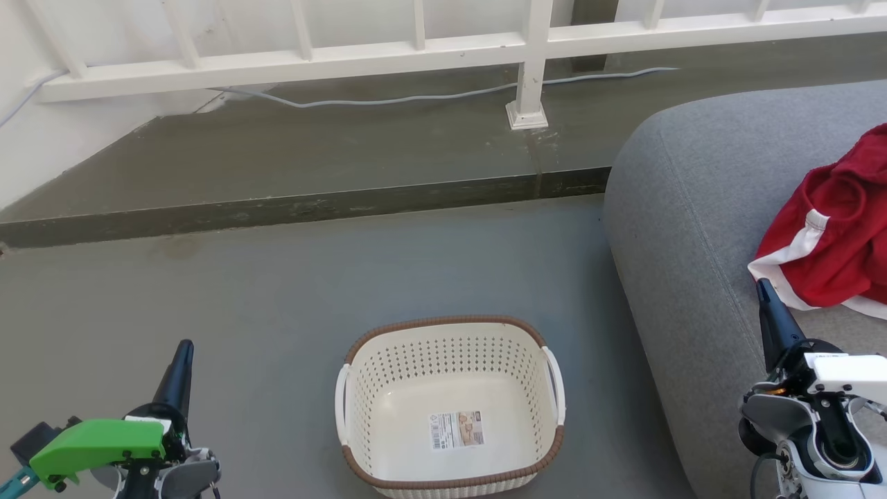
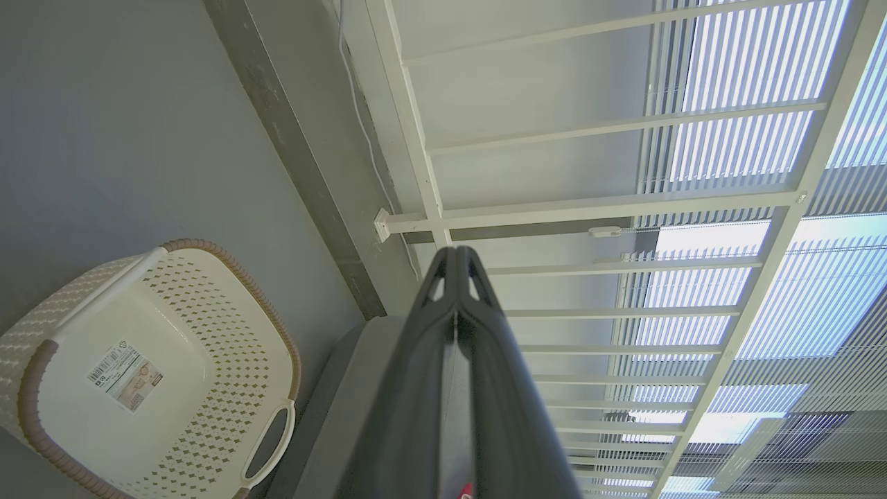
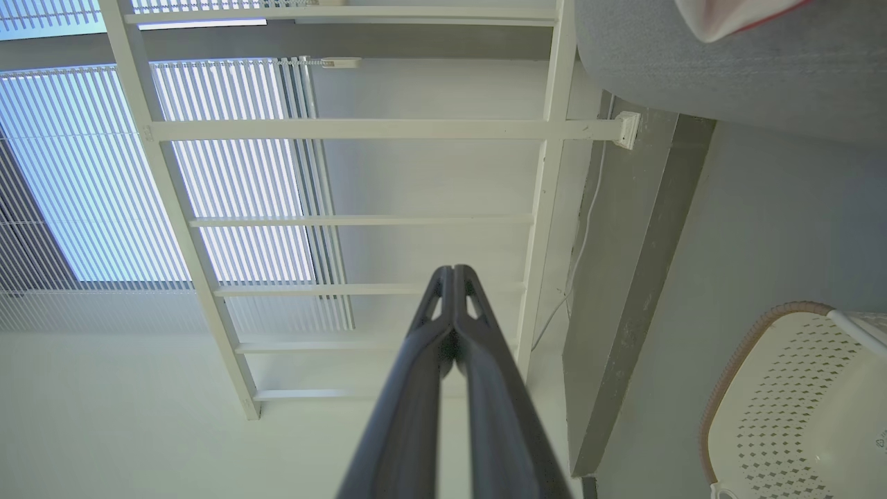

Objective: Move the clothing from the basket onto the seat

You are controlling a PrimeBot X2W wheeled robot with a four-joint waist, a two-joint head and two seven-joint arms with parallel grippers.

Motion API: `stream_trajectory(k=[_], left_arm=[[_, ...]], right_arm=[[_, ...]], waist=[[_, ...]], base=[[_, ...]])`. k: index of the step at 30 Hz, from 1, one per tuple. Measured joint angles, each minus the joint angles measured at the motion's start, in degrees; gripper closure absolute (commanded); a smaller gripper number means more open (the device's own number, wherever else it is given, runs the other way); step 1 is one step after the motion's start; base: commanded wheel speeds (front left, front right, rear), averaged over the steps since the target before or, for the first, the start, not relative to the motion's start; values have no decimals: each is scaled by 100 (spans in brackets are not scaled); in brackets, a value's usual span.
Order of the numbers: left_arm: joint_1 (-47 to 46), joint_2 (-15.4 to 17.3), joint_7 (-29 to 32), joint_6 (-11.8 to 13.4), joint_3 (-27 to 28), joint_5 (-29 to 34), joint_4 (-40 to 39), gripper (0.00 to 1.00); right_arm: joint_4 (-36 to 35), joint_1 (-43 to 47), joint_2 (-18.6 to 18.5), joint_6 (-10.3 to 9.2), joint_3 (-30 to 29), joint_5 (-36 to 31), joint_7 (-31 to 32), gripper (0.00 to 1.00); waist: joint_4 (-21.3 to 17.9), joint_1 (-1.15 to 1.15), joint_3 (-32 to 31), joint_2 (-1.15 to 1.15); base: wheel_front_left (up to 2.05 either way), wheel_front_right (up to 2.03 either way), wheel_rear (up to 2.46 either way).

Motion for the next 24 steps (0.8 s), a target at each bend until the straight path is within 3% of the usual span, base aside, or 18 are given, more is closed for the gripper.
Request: stream_trajectory(k=[6, 24], left_arm=[[-46, -12, 48, -60, 78, -294, 38, 100], [-56, -18, 48, -78, 102, -301, 111, 100]], right_arm=[[8, -4, 8, 16, -76, 296, 75, 100], [8, -14, 15, 18, -78, 297, 75, 100]], waist=[[6, 0, -7, 0], [7, 0, -8, 0]], base=[[0, 0, 0], [0, 0, 0]])
